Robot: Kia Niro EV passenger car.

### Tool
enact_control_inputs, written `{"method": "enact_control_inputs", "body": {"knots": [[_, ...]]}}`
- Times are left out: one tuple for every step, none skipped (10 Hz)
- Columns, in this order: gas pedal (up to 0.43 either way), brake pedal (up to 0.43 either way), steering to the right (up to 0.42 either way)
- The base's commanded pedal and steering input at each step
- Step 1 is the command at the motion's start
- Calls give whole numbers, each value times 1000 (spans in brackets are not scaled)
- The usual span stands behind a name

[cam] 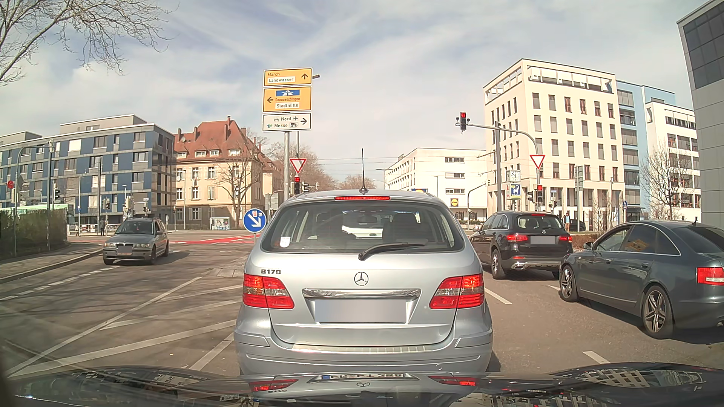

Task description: Follow the waypoints while adhering to traffic rules and regulations

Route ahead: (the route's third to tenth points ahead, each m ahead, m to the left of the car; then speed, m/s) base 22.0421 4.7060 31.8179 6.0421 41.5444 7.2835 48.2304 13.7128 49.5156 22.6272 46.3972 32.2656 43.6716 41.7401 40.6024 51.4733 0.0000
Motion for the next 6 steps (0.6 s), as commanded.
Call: {"method": "enact_control_inputs", "body": {"knots": [[0,311,6],[0,317,6],[0,317,6],[0,317,6],[0,317,6],[0,317,6]]}}
